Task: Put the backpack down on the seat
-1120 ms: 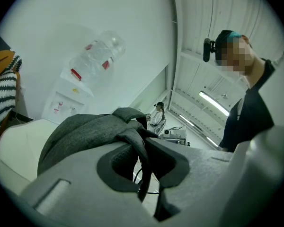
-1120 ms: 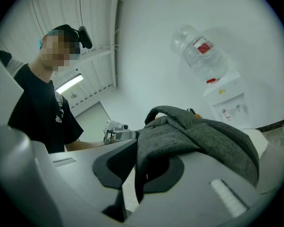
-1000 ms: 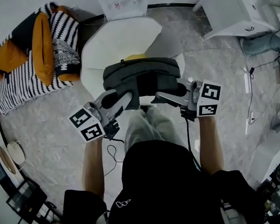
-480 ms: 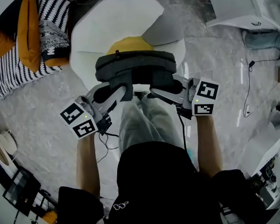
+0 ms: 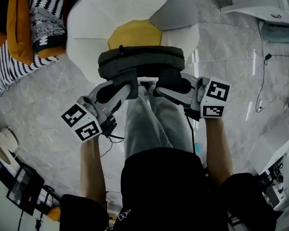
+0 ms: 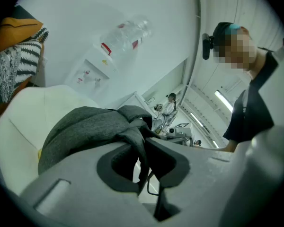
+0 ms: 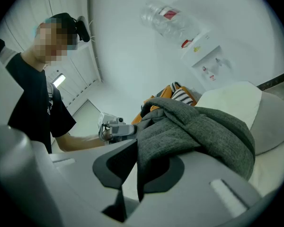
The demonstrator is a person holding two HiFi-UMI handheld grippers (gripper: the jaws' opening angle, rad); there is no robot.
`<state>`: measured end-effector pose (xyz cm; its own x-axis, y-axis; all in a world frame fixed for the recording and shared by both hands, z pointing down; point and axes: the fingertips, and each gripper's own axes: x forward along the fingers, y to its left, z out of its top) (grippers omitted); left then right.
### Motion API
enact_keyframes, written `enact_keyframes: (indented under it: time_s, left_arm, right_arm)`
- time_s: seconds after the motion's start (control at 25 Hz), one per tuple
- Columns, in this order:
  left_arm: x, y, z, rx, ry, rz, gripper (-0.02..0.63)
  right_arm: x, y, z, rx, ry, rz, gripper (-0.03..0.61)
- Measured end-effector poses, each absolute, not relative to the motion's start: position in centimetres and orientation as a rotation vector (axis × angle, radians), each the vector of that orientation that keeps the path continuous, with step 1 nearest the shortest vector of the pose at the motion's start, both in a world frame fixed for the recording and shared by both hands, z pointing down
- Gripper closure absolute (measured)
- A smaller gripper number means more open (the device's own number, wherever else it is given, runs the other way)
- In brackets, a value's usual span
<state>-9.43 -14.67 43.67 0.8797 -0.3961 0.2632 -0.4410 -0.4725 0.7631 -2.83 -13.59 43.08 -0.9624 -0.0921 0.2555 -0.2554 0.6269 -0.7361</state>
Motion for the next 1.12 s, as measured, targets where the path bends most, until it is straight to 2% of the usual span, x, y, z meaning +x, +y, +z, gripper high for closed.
enact_keyframes:
  time_s: [0.48,1.12]
  left_arm:
    - [-8.4,-13.6,51.9,2.049,-0.577,0.122,0.568]
    - [-8.0,-11.3,57.9,1.979,-0.563,0.137,0.568]
  right_arm:
    - [-1.8,-12.5,50.9,0.333,-2.601,1.326,0.538]
    - [-1.3,-10.0,57.1,0.356,-2.536,1.404,0.537]
